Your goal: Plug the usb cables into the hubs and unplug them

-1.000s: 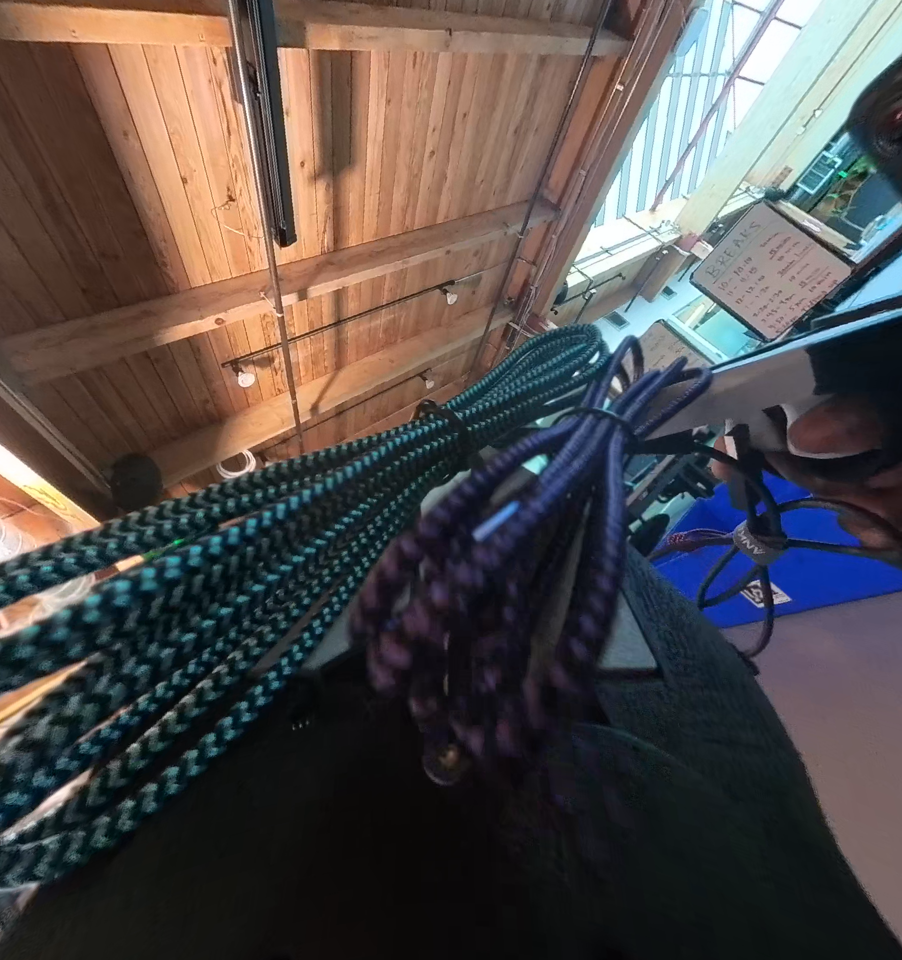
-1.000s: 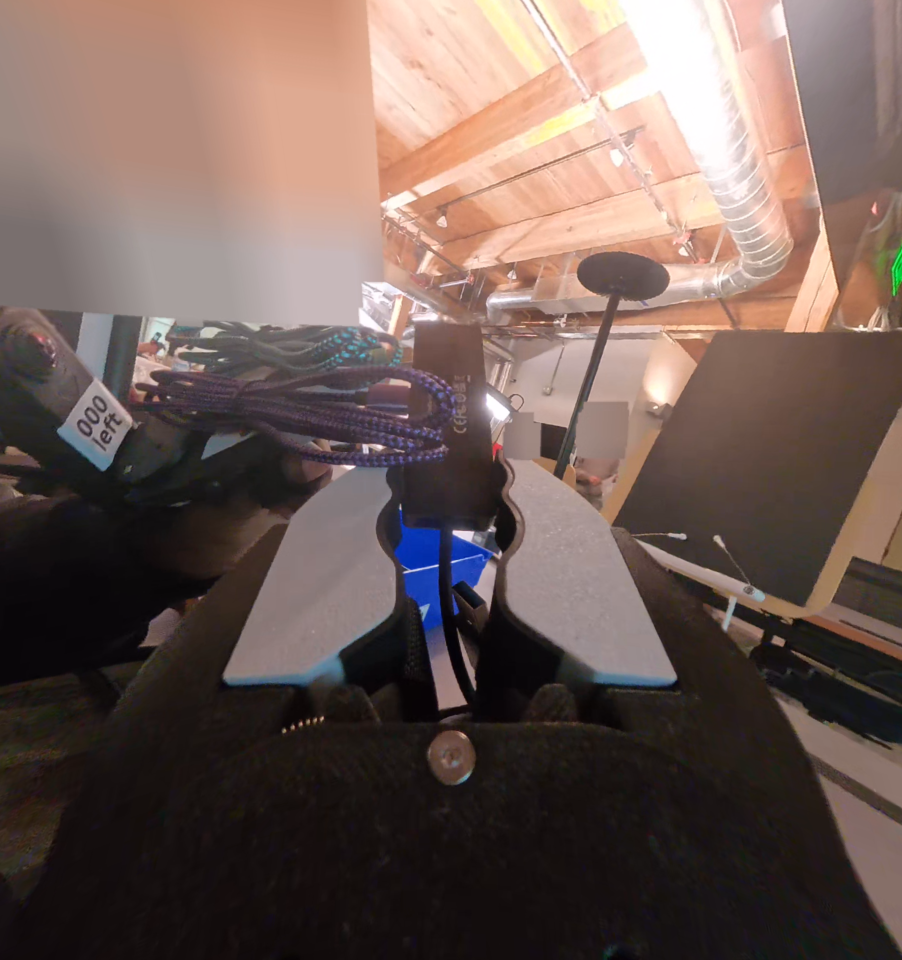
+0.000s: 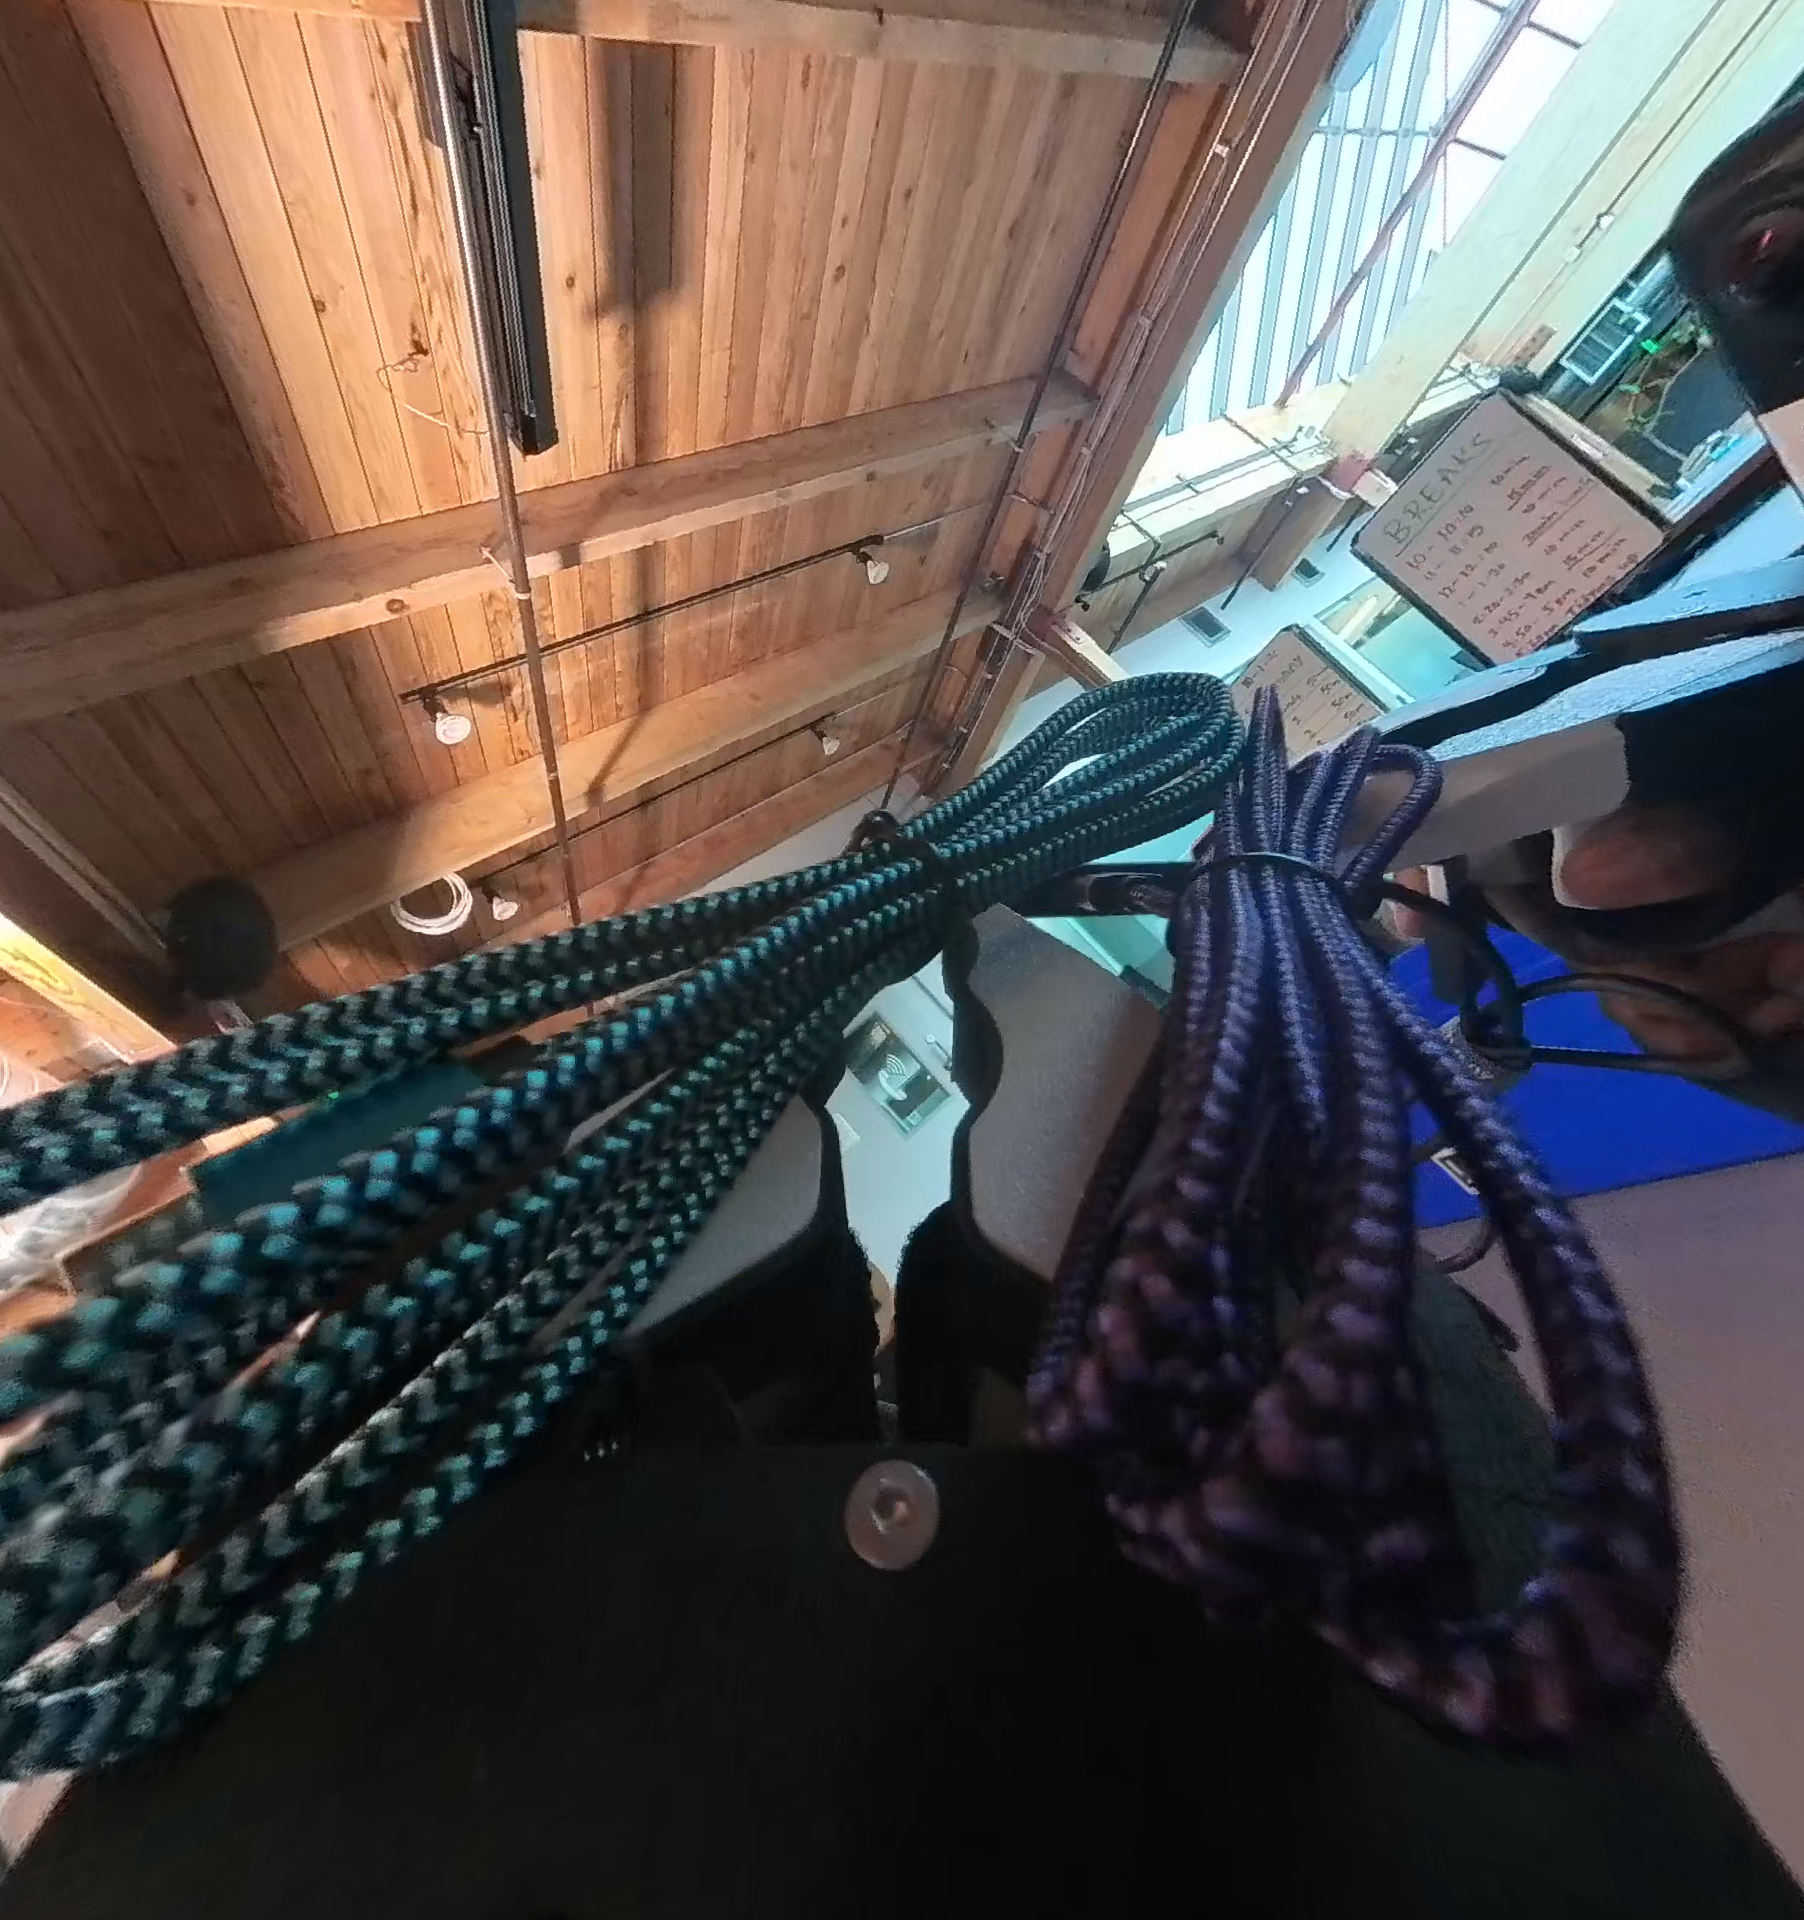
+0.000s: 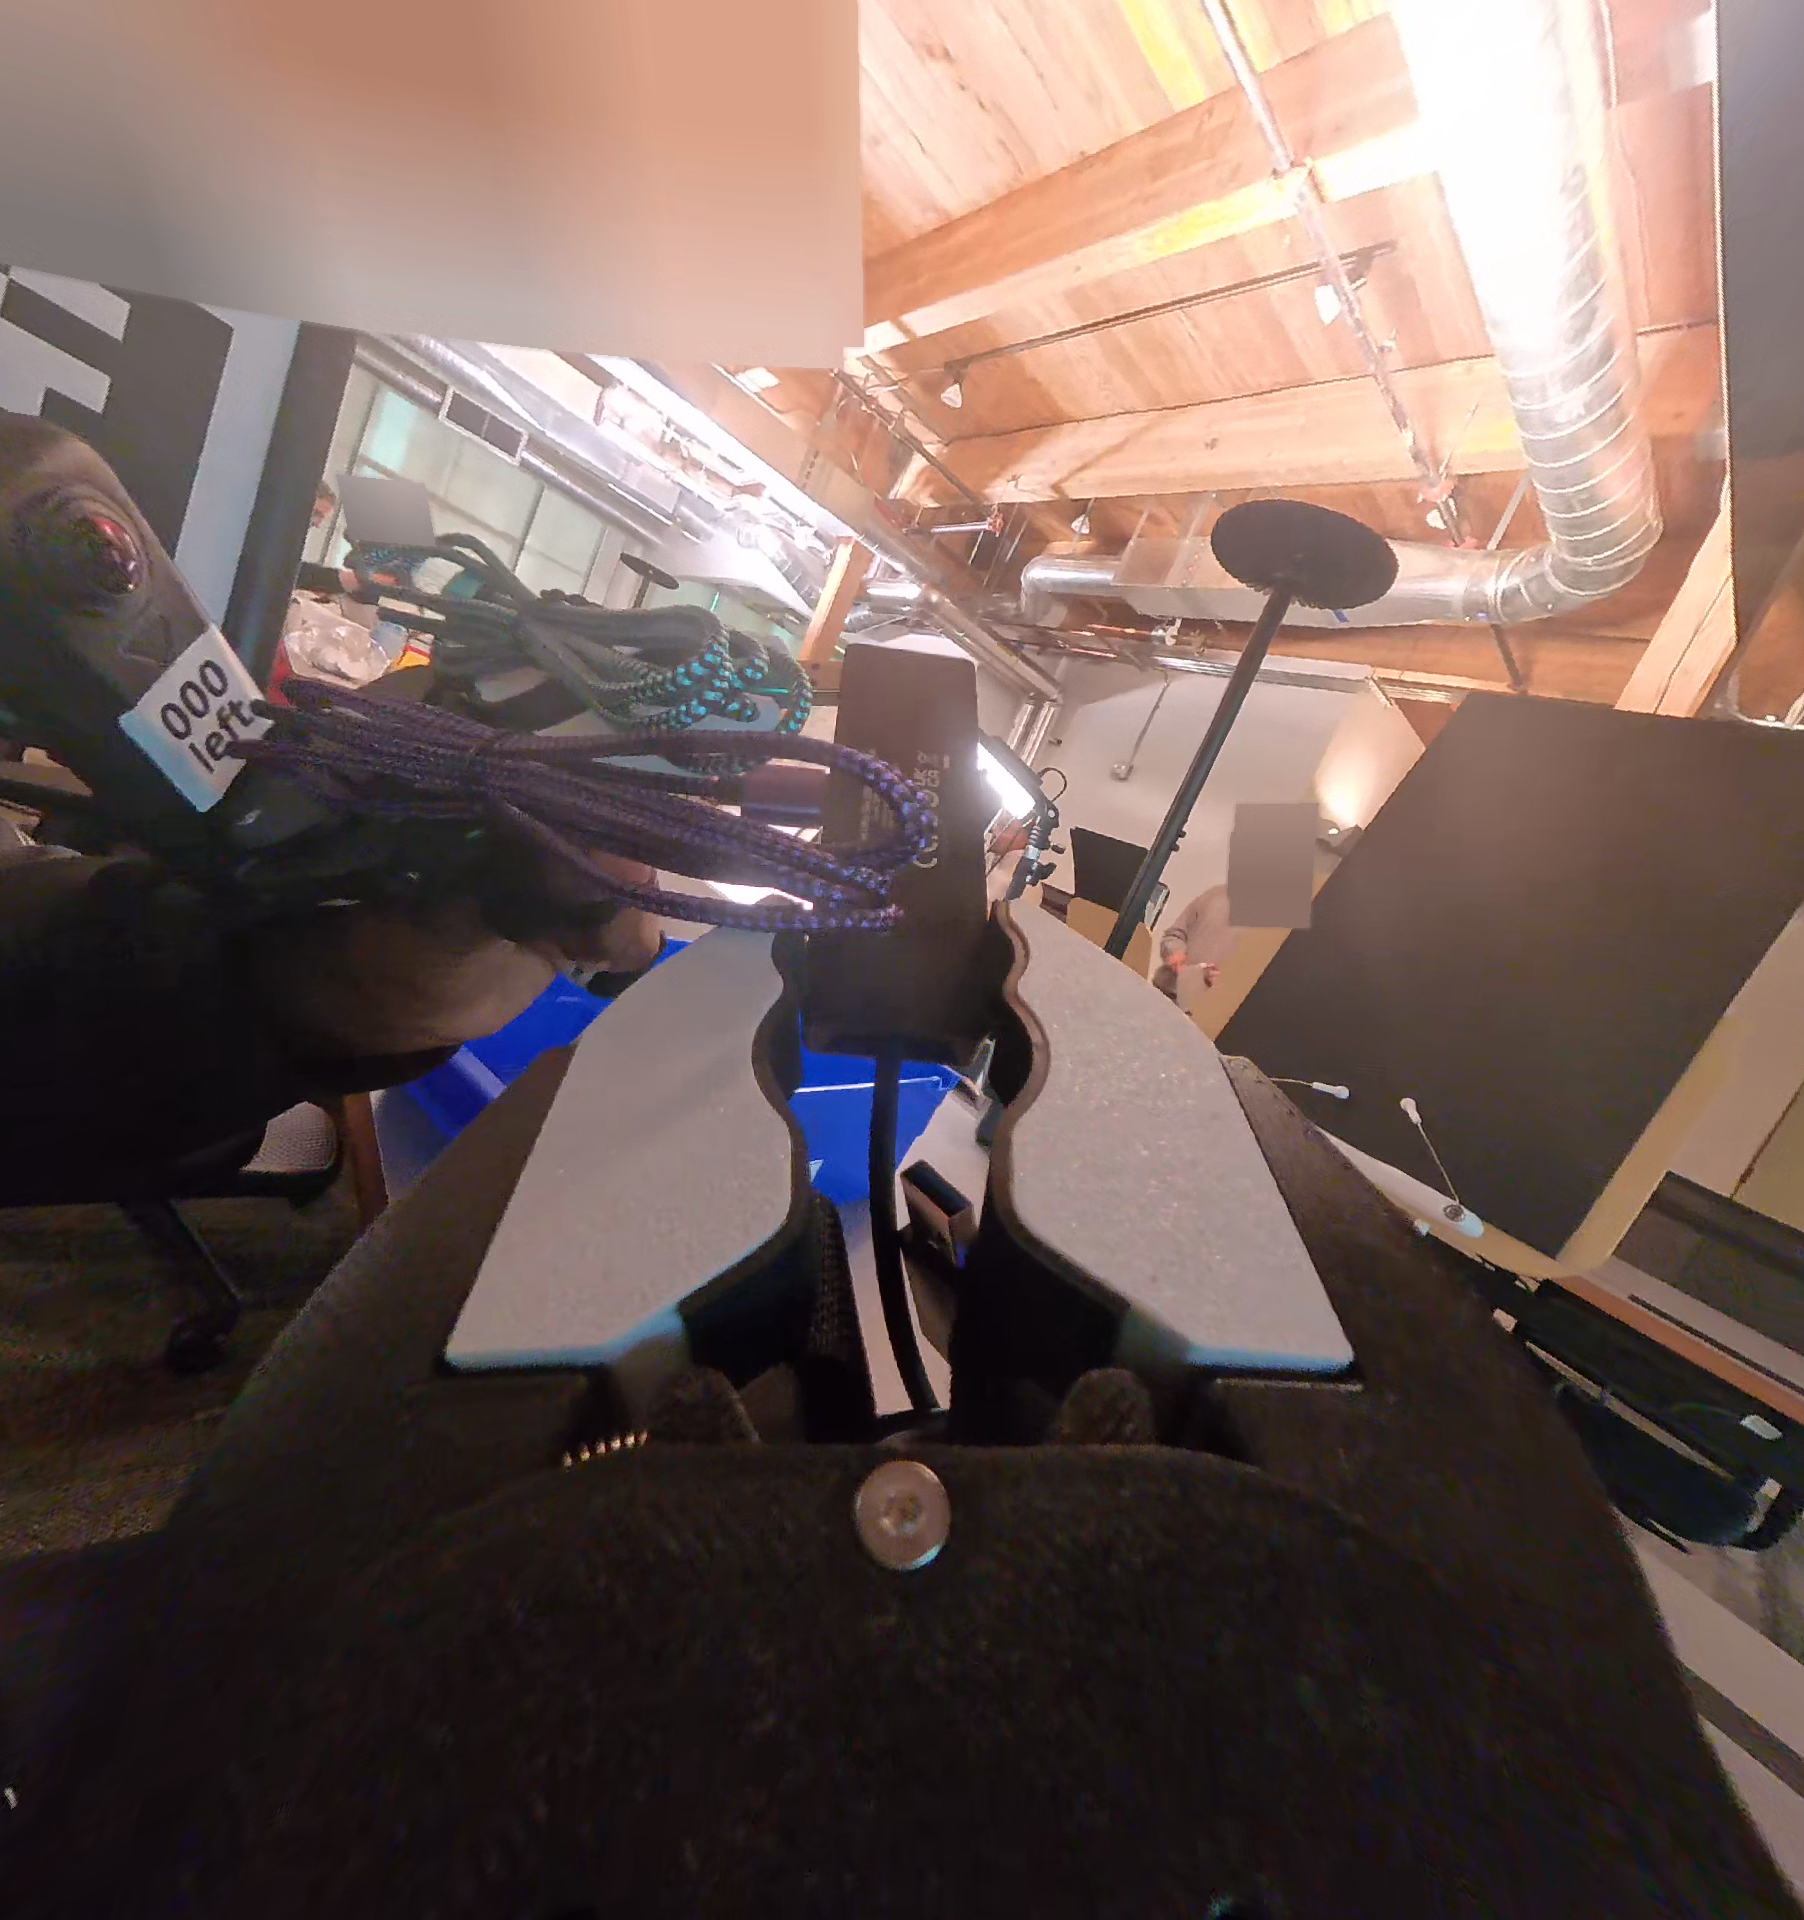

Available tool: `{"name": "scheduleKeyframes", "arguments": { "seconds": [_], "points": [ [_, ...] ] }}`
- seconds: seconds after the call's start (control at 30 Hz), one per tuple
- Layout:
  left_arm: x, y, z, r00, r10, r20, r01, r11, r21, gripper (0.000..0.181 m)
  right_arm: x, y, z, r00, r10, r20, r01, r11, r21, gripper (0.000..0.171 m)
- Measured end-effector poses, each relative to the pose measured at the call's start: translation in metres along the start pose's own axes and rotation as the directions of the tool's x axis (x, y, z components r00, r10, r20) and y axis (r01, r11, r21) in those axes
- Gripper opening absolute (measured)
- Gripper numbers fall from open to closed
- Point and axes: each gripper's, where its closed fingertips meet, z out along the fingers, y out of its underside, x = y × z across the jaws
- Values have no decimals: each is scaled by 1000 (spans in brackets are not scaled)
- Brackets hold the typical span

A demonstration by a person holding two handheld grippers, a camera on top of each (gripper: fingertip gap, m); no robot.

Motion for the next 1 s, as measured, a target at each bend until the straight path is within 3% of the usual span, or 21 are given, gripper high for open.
{"name": "scheduleKeyframes", "arguments": {
  "seconds": [0.17,0.3,0.6,0.73,0.93,0.97,1.0],
  "points": [
    [1,0,0,1000,3,-1,-3,1000,-5,122,1,-3,-2,1000,-3,4,3,1000,25,32],
    [1,1,1,999,-40,-13,40,999,-3,139,-1,-2,-2,1000,-21,9,21,1000,22,32],
    [1,5,3,996,-82,-31,81,996,-27,132,-4,-5,-3,991,-133,-4,133,991,14,33],
    [-1,-6,-1,998,-48,-28,49,997,53,137,-8,-10,-3,990,-141,20,140,989,41,34],
    [4,-34,-8,994,82,-70,-67,980,188,121,-33,-31,-10,972,-150,182,117,977,178,38],
    [8,-37,-9,991,103,-81,-85,976,199,92,-36,-34,-11,968,-133,211,92,977,195,39],
    [13,-38,-9,989,116,-93,-95,974,205,116,-40,-37,-12,962,-114,249,62,977,205,40]
  ]
}}
